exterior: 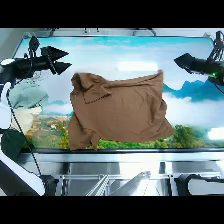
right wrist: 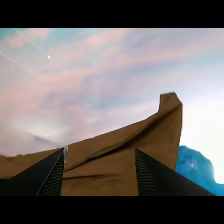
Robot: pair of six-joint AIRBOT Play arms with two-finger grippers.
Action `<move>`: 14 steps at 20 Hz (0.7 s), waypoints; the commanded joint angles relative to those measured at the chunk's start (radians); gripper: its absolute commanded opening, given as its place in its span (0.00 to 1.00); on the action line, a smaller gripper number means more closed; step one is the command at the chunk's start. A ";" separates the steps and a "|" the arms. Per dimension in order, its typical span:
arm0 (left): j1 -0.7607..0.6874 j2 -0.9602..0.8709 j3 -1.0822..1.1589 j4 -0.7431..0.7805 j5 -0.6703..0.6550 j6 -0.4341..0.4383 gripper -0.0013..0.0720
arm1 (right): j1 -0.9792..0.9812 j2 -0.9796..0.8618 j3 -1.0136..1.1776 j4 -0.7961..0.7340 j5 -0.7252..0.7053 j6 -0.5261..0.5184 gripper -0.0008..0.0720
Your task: Fold the shirts.
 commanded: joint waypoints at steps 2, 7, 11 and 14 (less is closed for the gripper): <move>0.095 -0.066 0.172 0.105 -0.105 -0.076 0.99 | -0.138 -0.004 0.011 -0.015 0.245 0.002 0.68; 0.120 0.087 -0.090 0.362 -0.301 -0.149 0.99 | -0.328 0.006 -0.106 -0.238 0.698 0.043 0.52; 0.111 0.277 -0.483 0.596 -0.154 -0.083 0.99 | -0.356 0.005 -0.351 -0.404 0.663 0.039 0.52; 0.128 0.339 -0.613 0.641 -0.134 -0.079 0.99 | -0.356 0.005 -0.462 -0.404 0.605 0.013 0.71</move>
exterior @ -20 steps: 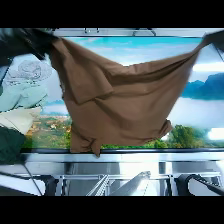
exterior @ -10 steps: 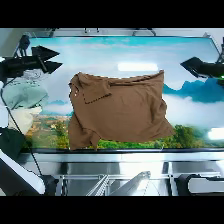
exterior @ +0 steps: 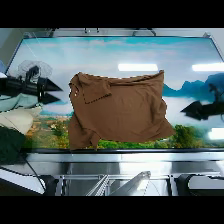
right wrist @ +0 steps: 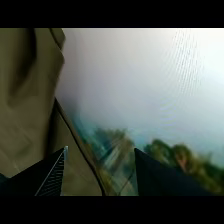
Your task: Fold the shirts.
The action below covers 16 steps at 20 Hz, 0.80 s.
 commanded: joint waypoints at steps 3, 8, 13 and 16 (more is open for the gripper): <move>0.045 0.116 -0.208 0.113 0.034 0.016 0.99 | 0.002 0.000 -0.179 -0.045 -0.042 -0.052 0.71; 0.100 0.158 -0.268 0.113 0.023 0.015 0.97 | 0.095 -0.043 -0.227 -0.025 -0.045 -0.078 0.51; 0.103 0.154 -0.344 0.115 0.029 0.016 0.97 | 0.184 -0.078 -0.226 -0.010 -0.003 -0.085 0.12; 0.094 0.129 -0.351 0.167 0.037 0.002 0.97 | 0.181 -0.065 -0.216 -0.010 0.003 -0.082 0.04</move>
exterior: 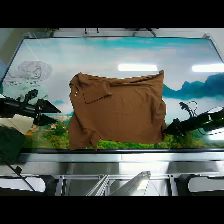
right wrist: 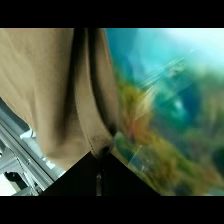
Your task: Fold the shirts.
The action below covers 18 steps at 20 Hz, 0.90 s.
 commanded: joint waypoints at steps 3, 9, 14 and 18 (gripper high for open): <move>-0.064 -0.035 -0.019 0.208 0.044 -0.068 0.97 | 0.013 0.030 0.016 0.006 -0.035 -0.002 0.04; -0.253 -0.040 0.011 0.219 0.239 -0.066 0.96 | 0.013 0.053 0.024 0.033 -0.034 -0.002 0.04; -0.348 -0.109 0.040 0.222 0.268 -0.064 0.95 | 0.013 0.055 0.024 0.043 -0.014 -0.003 0.04; -0.353 -0.186 0.040 0.176 0.219 -0.014 0.16 | 0.013 0.076 0.024 0.043 -0.007 -0.003 0.04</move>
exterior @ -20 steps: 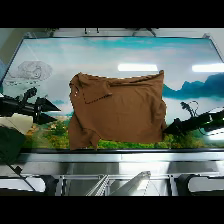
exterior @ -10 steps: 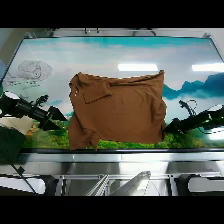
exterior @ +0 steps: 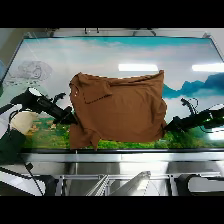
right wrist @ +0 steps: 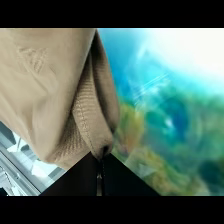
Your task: Fold the shirts.
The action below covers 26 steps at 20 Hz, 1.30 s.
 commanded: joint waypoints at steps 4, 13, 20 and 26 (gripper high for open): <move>0.008 -0.032 0.003 -0.127 -0.101 0.160 0.04 | -0.003 0.059 0.002 0.026 0.054 0.005 0.04; 0.298 0.420 0.008 -1.187 -0.439 0.384 0.04 | -0.126 0.472 0.332 0.606 0.409 0.001 0.04; 0.576 0.795 0.270 -1.600 -0.386 0.360 0.04 | -0.386 0.818 0.679 0.751 0.026 -0.019 0.04; 0.868 0.842 0.378 -1.588 -0.360 0.259 0.04 | -0.381 0.846 0.811 0.729 -0.084 -0.090 0.04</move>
